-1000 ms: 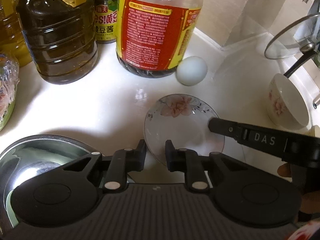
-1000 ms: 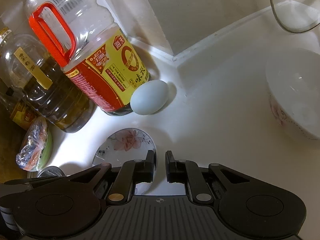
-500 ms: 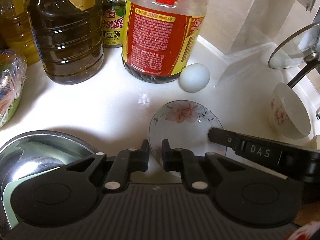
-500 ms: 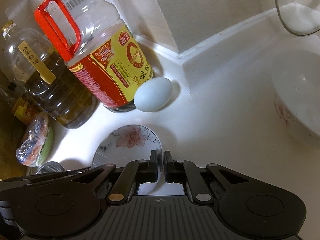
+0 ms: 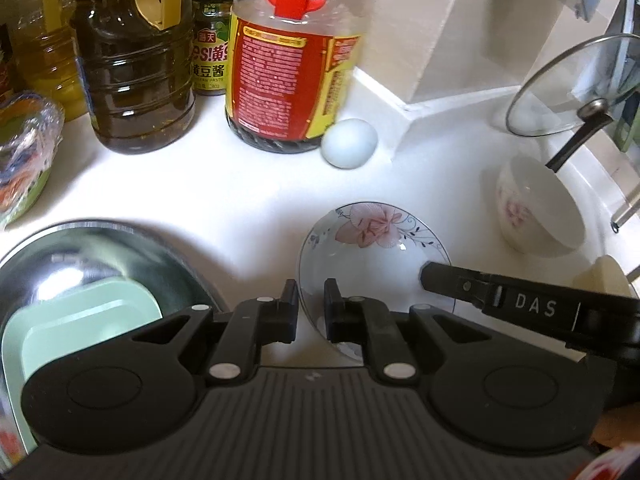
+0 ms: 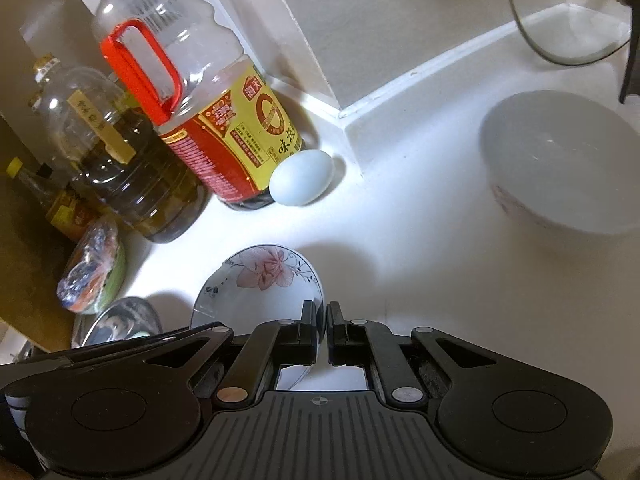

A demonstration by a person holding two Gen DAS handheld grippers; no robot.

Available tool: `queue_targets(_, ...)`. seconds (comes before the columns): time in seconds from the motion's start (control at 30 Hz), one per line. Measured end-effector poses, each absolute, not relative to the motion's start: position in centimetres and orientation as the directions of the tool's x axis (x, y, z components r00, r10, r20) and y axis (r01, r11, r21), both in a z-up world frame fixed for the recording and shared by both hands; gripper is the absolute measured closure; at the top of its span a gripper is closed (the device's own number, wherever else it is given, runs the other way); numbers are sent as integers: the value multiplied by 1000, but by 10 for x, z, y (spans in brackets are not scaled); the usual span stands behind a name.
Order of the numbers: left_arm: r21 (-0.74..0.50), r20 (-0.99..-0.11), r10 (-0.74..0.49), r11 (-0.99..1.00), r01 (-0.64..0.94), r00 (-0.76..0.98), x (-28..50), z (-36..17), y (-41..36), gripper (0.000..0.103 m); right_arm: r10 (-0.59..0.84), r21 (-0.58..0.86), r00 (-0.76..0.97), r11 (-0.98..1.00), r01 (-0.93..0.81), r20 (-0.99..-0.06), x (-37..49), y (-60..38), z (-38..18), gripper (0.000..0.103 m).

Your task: Organize plates and bowls

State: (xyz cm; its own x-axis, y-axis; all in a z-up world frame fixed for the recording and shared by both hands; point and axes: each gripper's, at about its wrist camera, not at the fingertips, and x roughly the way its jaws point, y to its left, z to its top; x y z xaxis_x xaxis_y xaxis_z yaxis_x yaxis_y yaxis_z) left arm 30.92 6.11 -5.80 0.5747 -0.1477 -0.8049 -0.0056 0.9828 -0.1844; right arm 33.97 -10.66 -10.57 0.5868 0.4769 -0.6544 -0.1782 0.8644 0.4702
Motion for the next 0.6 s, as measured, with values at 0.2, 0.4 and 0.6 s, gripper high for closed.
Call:
queue_targets(0.2,-207,-798,-153,978,-27,582,274,-51,51,92,498,478,572,855,-200,-652,310,-121,-99,98)
queue_targets(0.4,-216,-793,-131,974,-73,595,232,-46,45,92,531,482,539,842,-244,-654,277,-131,-95,98)
queue_targets(0.6,-222,-790,-91,964,-145,606,185,-42,43,92,574,486,492,818,-307,-655,249,-131,-94,98)
